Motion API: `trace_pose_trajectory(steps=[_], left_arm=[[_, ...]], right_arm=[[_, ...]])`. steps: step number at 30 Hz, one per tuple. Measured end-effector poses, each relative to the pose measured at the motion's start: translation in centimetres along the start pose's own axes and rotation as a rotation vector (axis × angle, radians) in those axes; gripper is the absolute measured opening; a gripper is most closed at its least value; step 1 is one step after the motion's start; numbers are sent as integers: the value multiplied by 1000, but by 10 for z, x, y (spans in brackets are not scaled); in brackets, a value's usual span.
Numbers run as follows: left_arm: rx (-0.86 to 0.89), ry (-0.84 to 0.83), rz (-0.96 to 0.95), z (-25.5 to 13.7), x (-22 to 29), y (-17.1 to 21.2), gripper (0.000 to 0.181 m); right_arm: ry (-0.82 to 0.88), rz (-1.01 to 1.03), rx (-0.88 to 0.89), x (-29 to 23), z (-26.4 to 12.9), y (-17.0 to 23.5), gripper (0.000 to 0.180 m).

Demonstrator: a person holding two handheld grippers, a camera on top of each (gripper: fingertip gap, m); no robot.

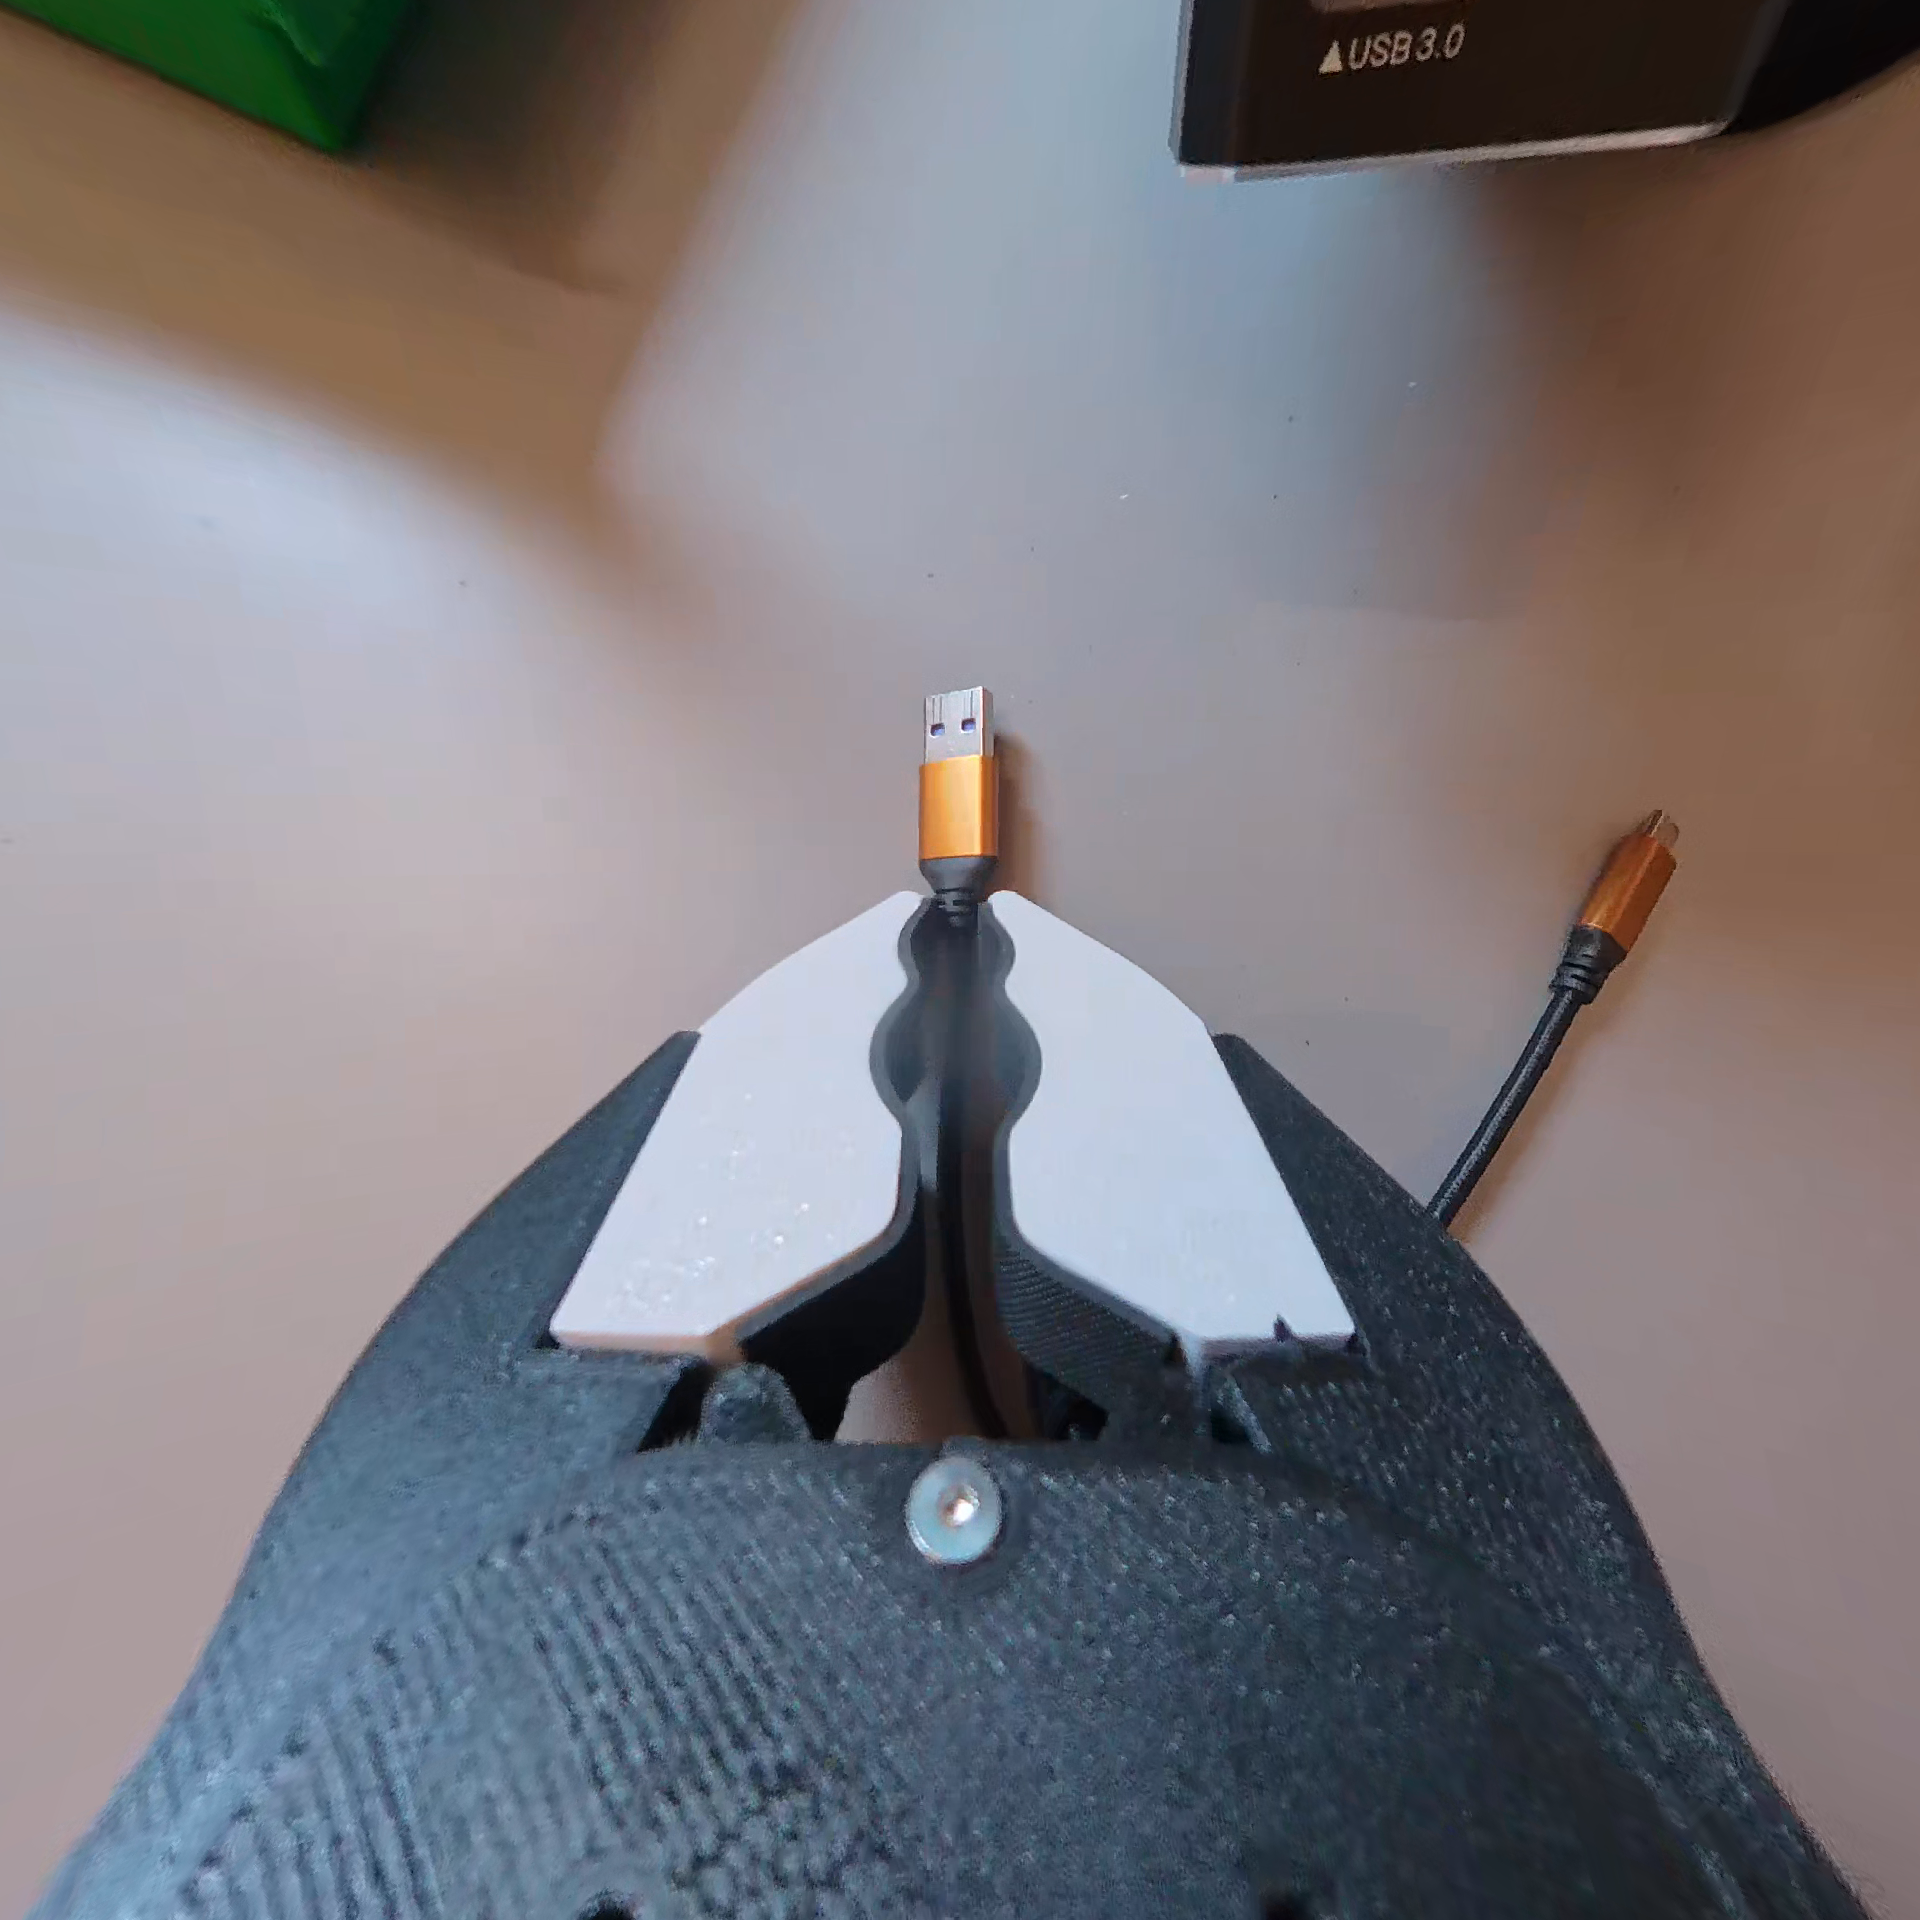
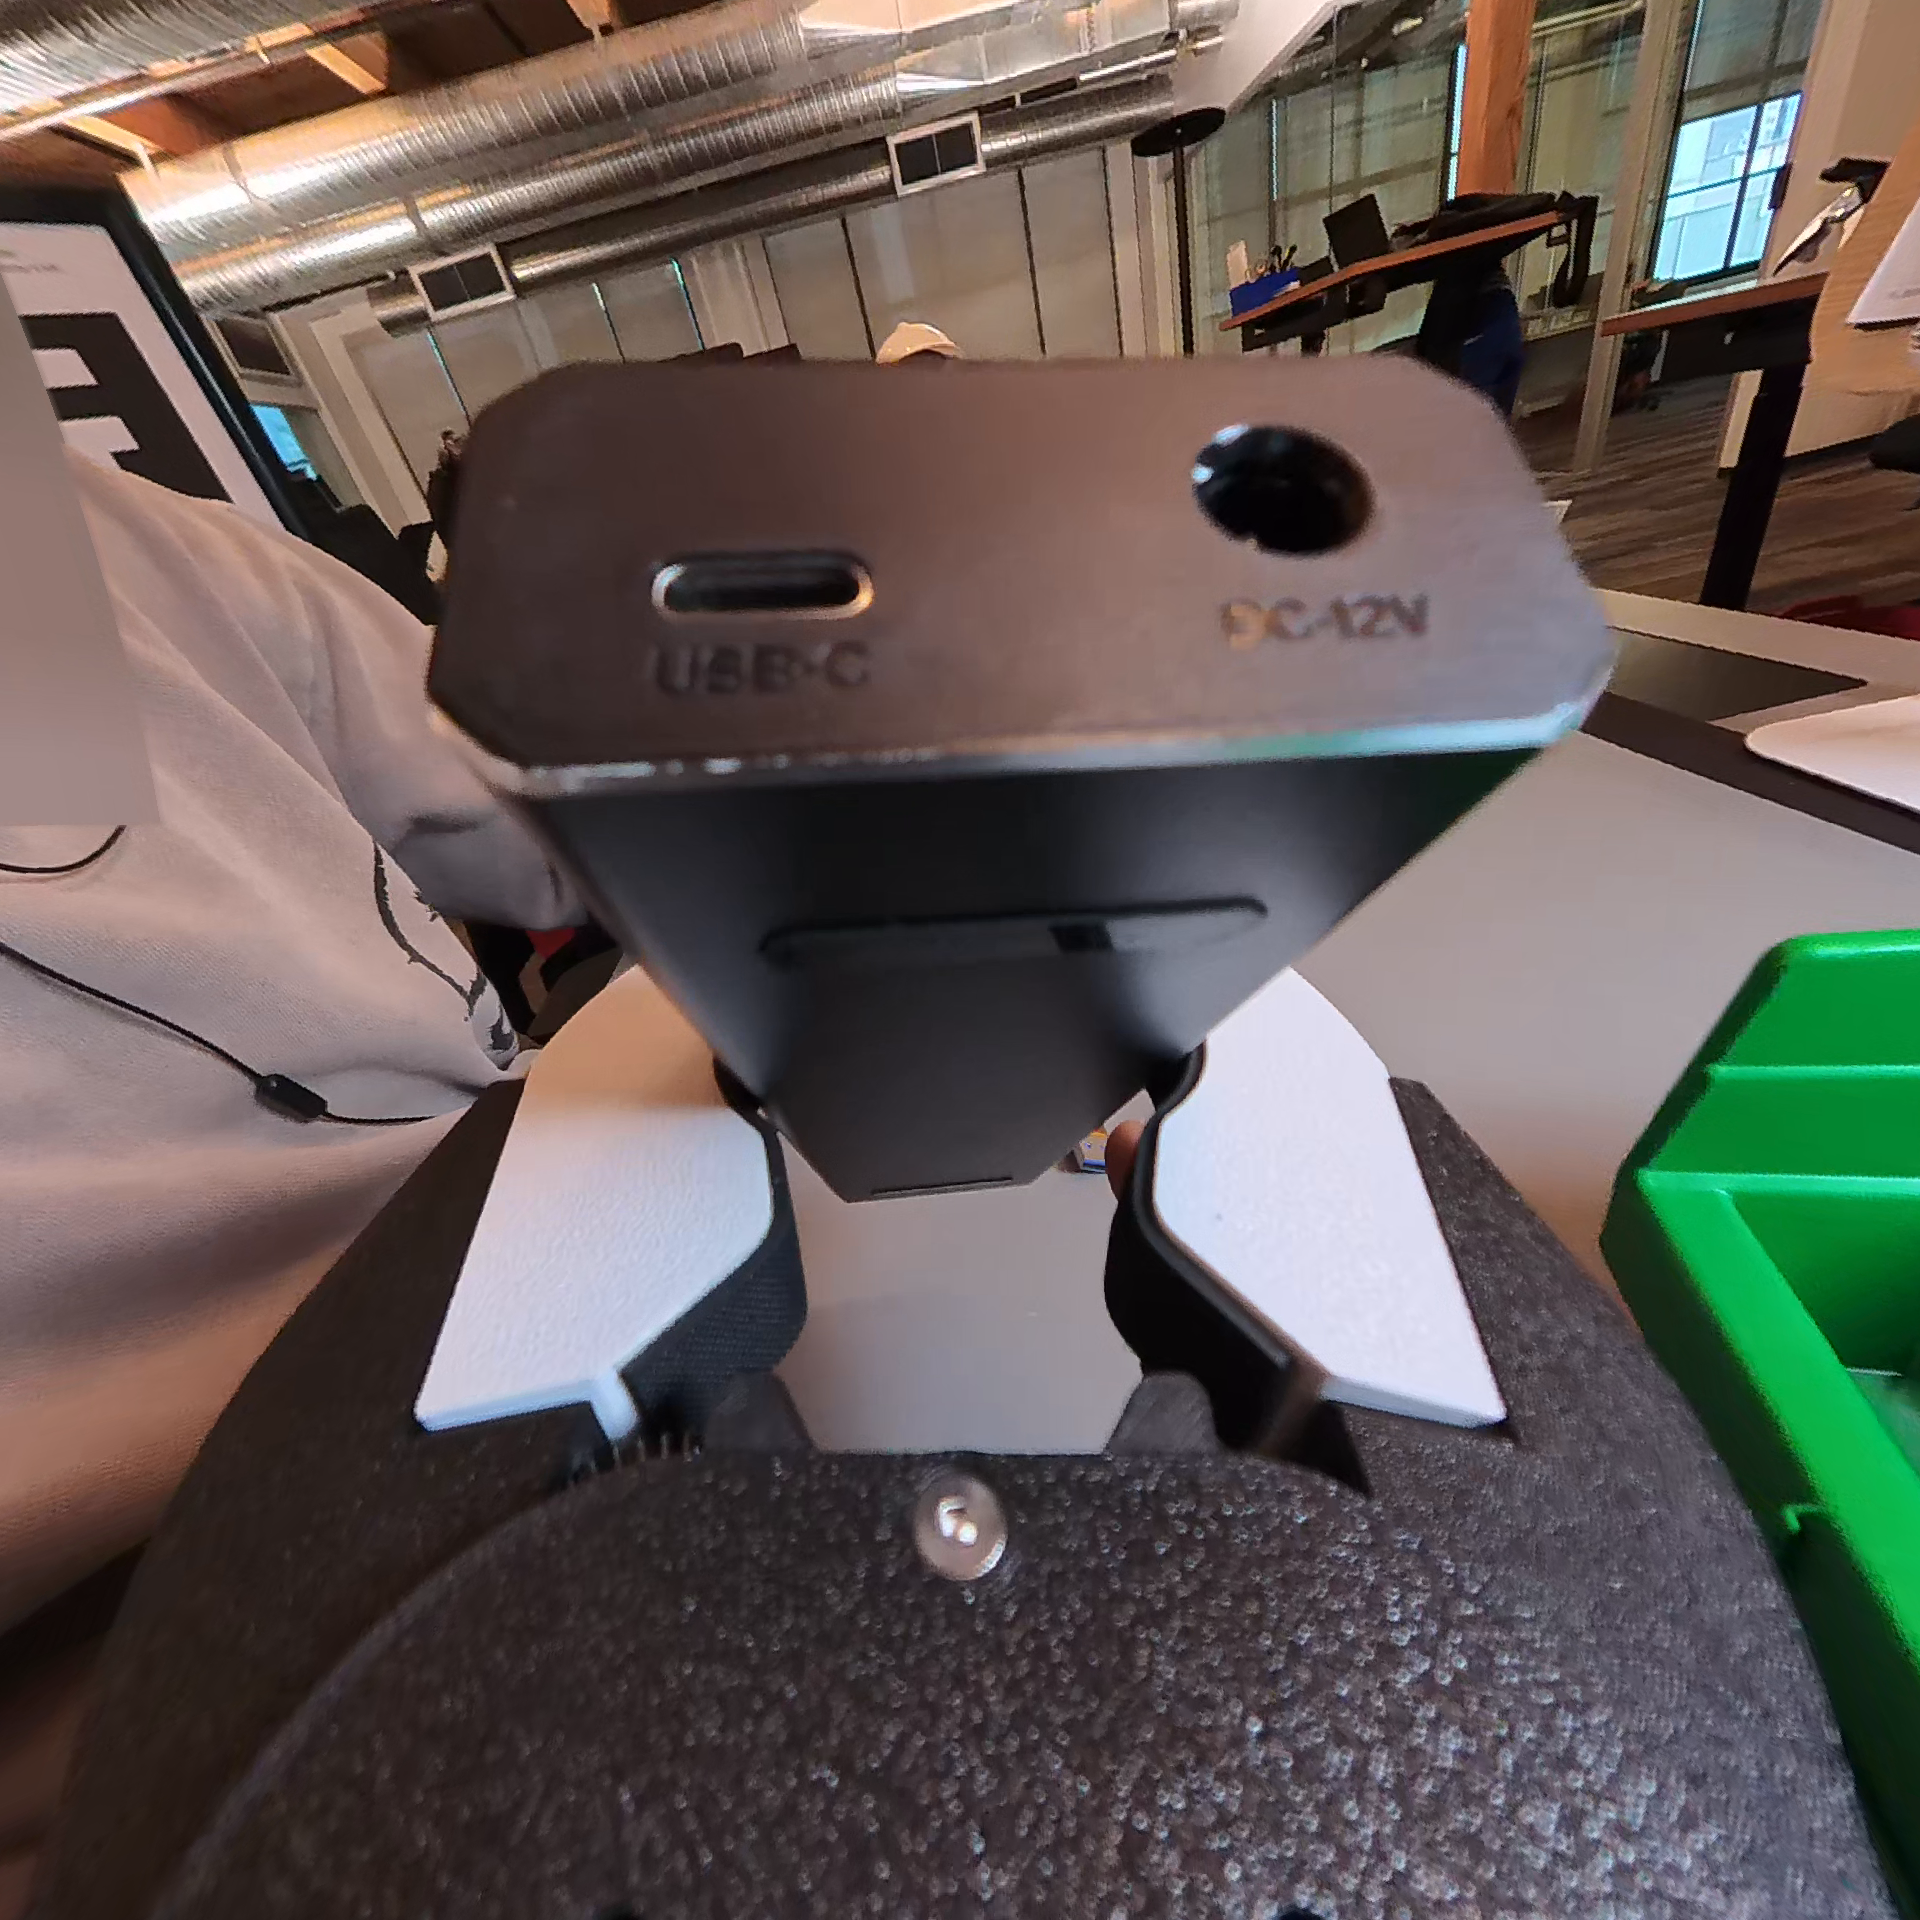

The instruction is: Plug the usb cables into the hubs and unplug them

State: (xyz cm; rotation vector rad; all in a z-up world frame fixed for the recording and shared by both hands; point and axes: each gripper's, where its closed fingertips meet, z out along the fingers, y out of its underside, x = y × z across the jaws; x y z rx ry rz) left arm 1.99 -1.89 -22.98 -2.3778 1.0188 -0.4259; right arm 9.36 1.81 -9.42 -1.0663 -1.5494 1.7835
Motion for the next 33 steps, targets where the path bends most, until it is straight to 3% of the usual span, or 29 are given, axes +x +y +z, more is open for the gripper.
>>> trace_pose_trajectory(steps=[4,9,13,22,33], left_arm=[[34,-71,59,-4,-5,-6,7],[140,-191,133,-52,-9,-46,7],[129,-271,277,-76,4,-80,7],[-25,-269,461,-77,13,-114,7],[-308,-222,556,-75,15,-104,7]], right_arm=[[-6,2,-15,0,1,4,72],[0,-4,-59,-1,7,13,72],[55,-7,-126,6,16,23,72],[170,-100,-273,11,37,37,72],[206,-128,-372,11,41,50,72]])
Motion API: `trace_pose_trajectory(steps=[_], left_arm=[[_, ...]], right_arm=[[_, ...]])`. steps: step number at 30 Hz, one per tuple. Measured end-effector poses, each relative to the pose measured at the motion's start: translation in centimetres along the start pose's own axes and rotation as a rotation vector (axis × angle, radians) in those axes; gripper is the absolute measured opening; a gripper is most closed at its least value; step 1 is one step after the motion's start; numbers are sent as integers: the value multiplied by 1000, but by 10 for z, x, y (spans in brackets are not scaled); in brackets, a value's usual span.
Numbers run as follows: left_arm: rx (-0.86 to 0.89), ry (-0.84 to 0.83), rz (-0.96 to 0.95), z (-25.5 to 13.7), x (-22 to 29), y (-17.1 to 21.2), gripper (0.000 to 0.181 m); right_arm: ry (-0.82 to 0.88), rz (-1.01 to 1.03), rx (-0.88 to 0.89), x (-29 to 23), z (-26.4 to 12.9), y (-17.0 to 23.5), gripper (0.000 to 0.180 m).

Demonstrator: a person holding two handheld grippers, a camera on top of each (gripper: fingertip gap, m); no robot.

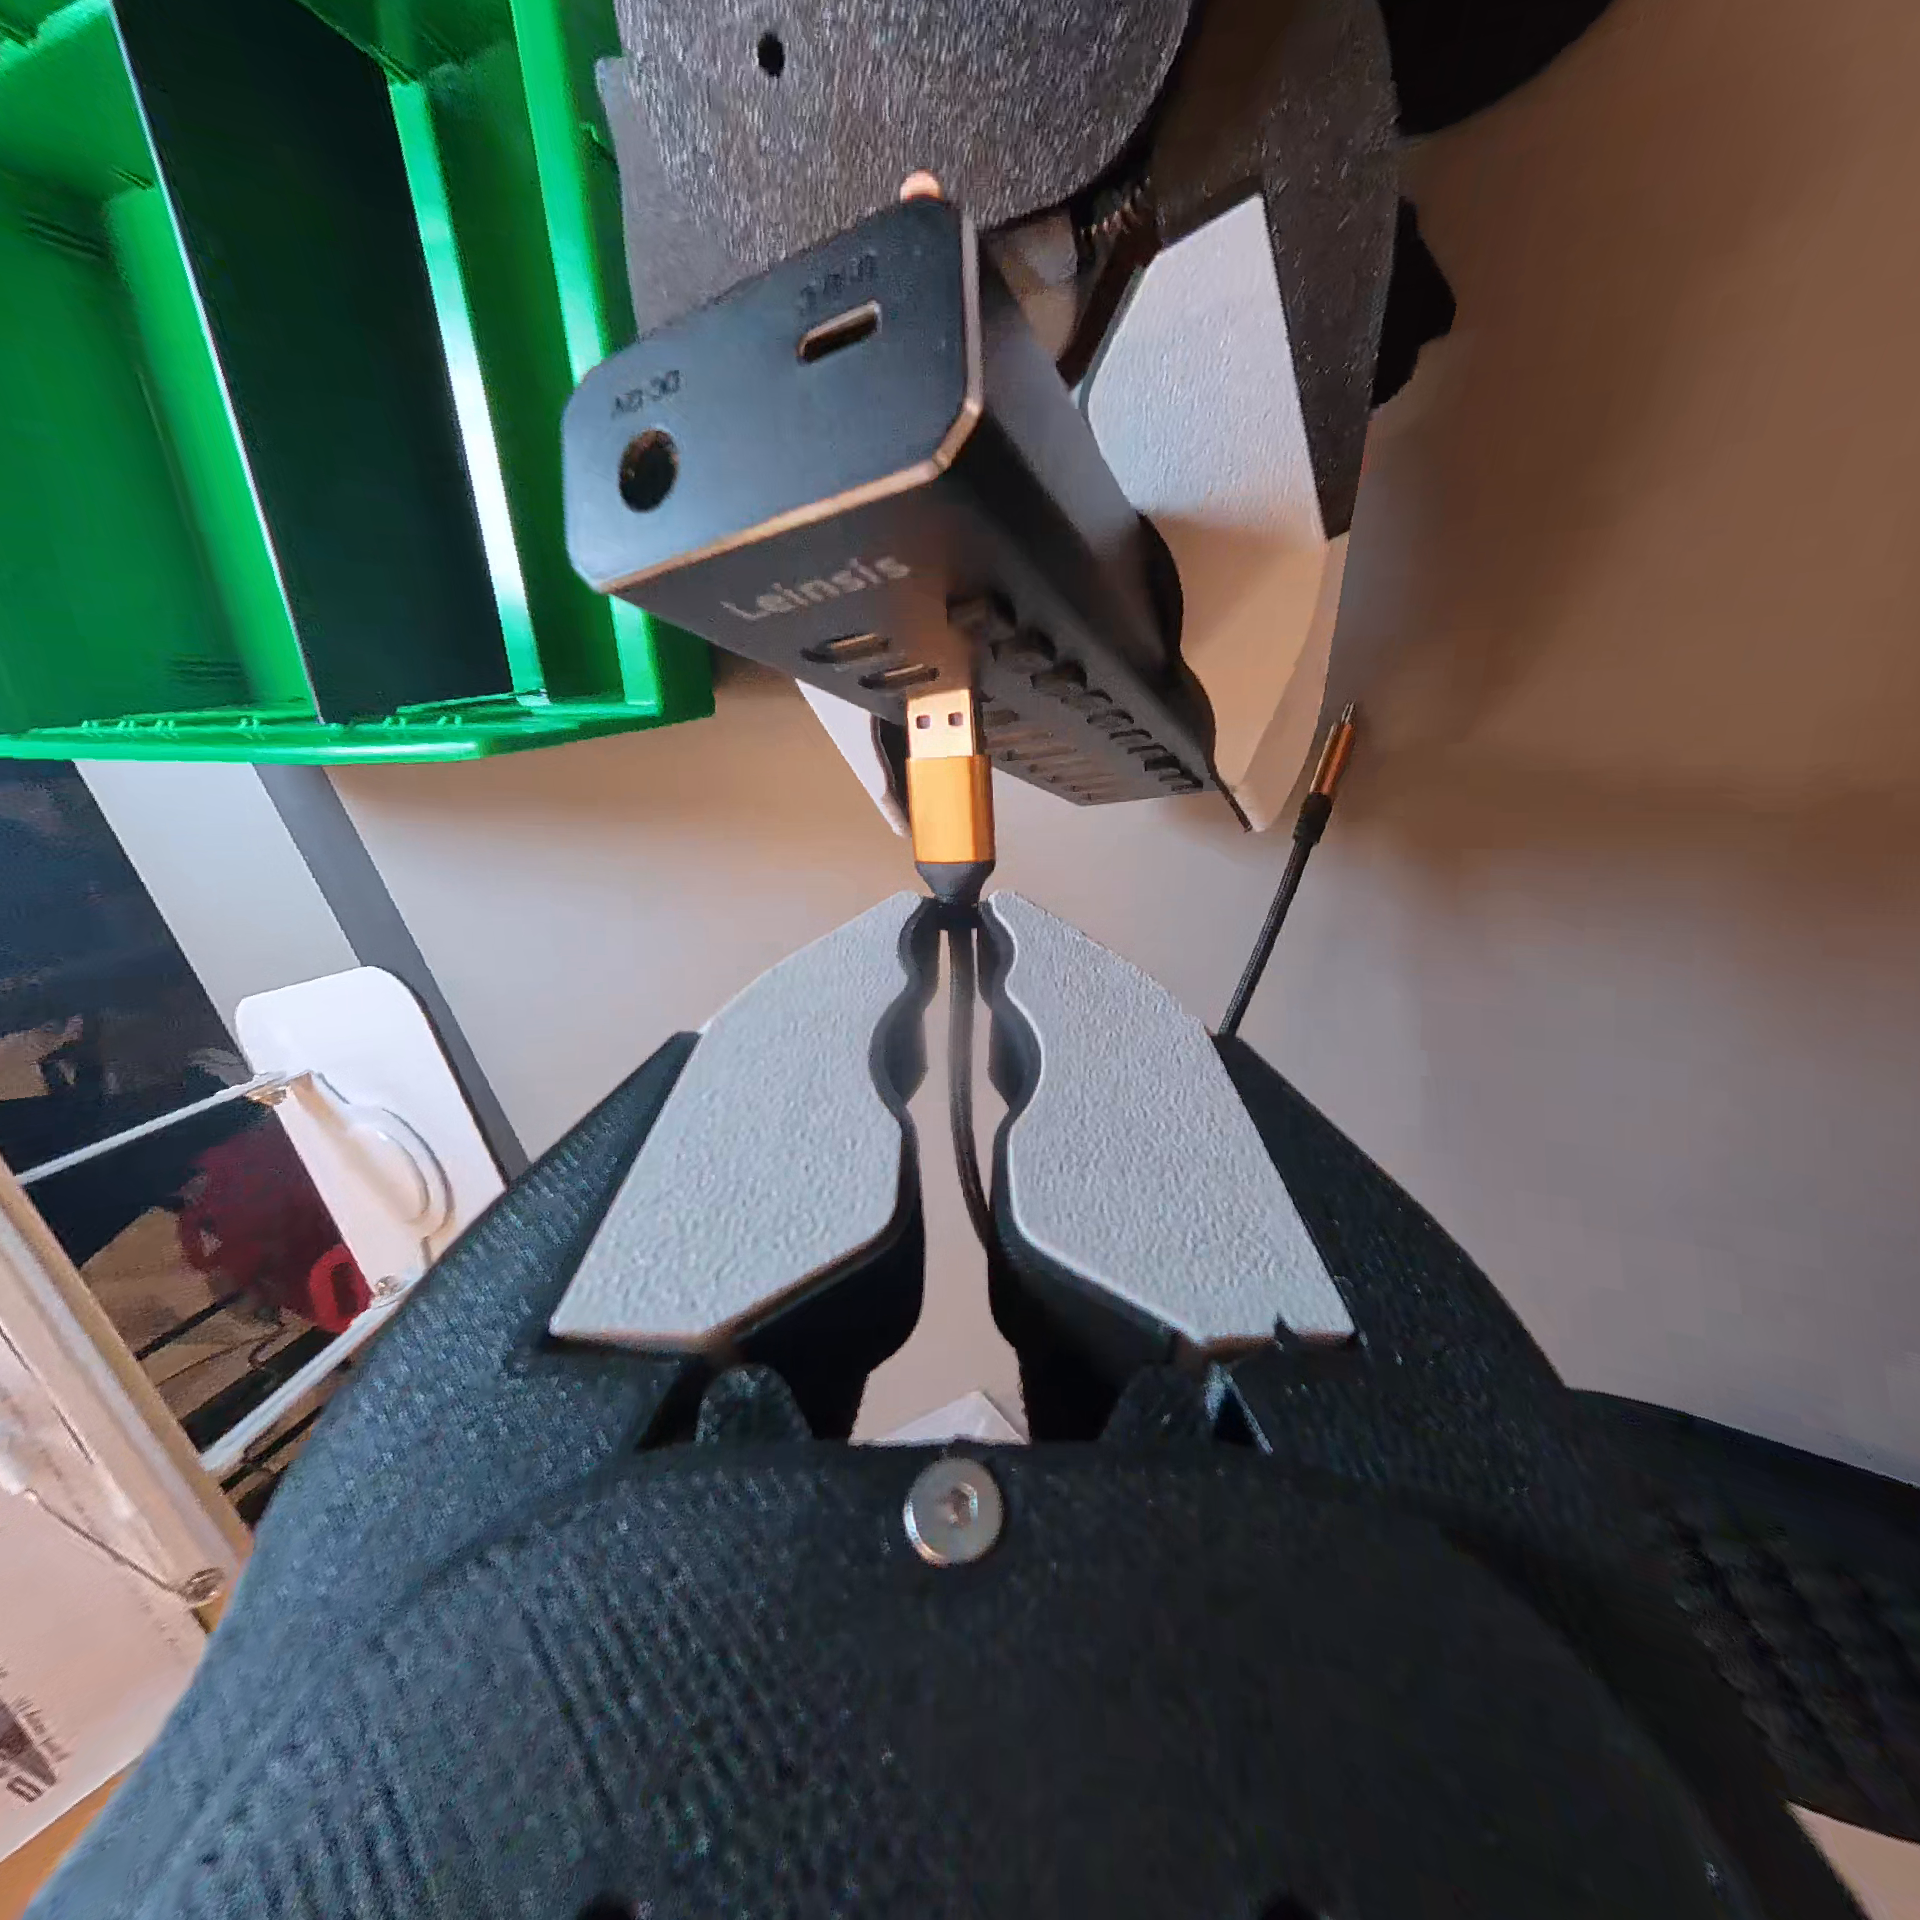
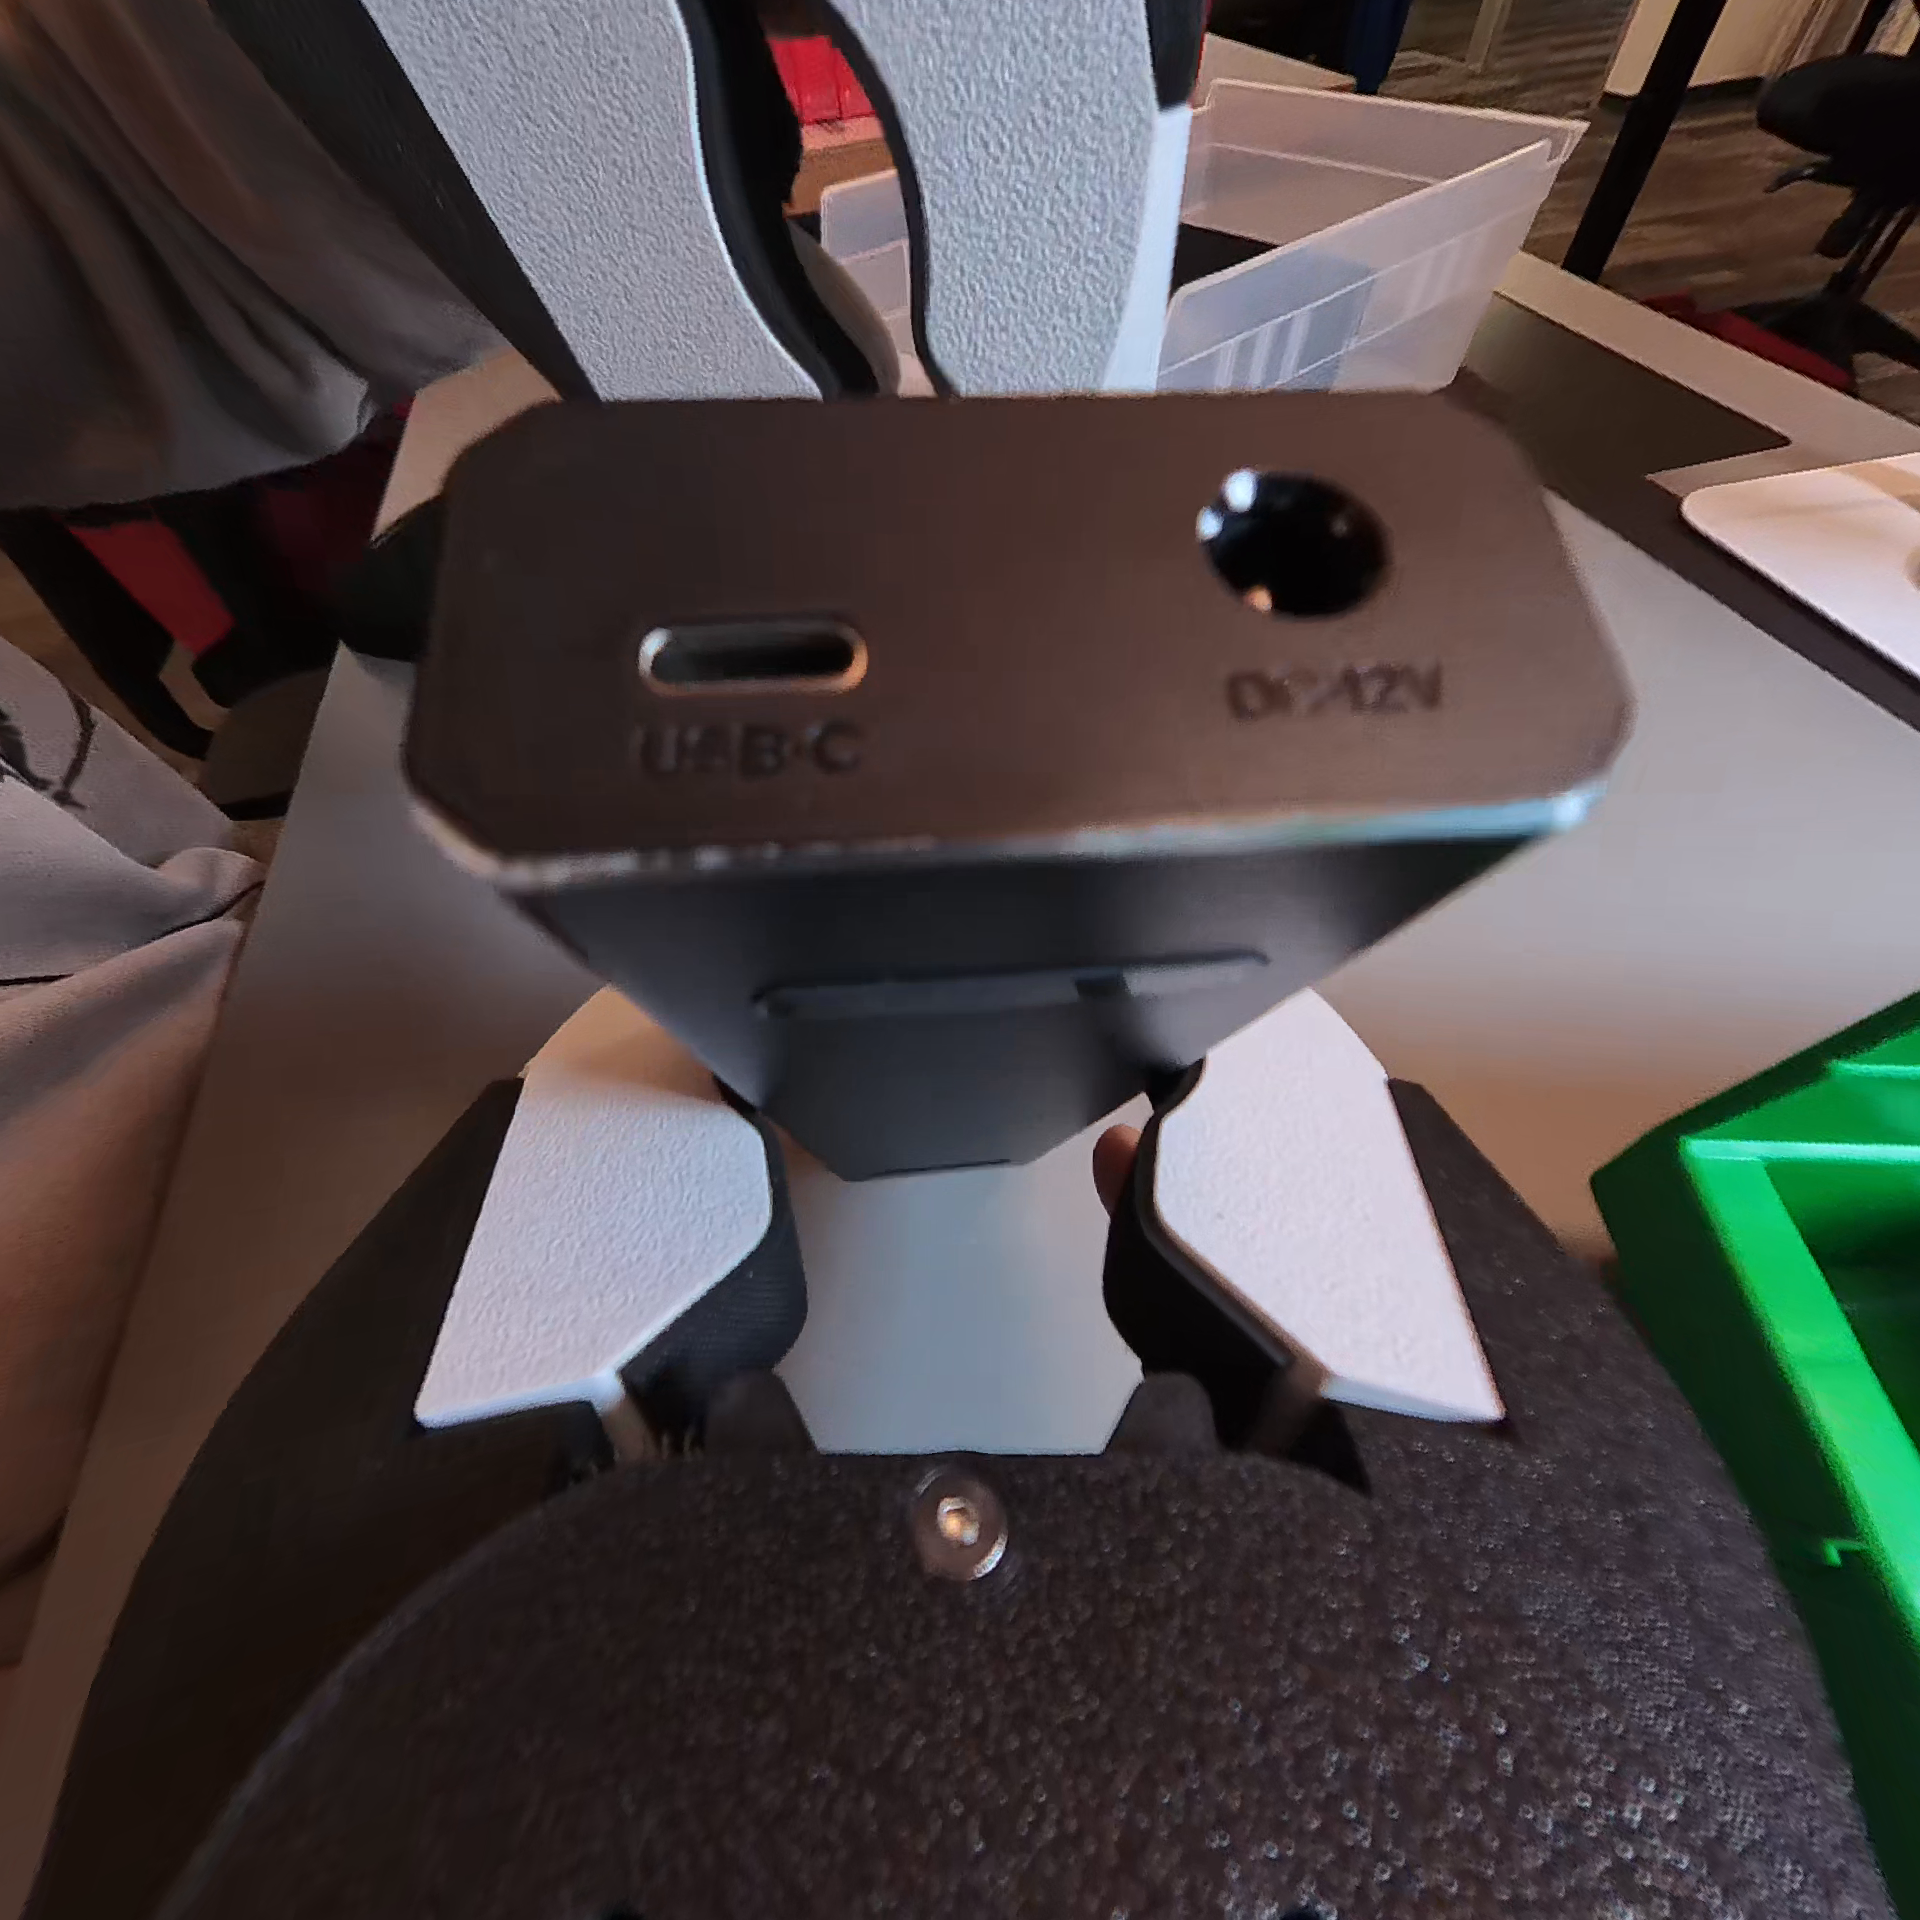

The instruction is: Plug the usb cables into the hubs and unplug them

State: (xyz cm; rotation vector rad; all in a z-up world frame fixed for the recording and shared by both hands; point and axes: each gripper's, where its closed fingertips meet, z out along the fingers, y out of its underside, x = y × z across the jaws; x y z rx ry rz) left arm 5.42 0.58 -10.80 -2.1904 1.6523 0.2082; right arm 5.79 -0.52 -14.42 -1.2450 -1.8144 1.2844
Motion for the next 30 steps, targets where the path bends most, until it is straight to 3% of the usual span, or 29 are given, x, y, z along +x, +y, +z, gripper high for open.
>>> trace_pose_trajectory(steps=[9,17,30], left_arm=[[37,48,-12,-6,4,-13,7],[223,151,-126,-20,11,-25,7],[326,108,-203,-17,8,-25,8]], right_arm=[[-10,-13,-1,-5,-7,0,71],[-6,-71,2,-11,-9,-4,71],[-26,-42,43,-15,-4,-9,71]])
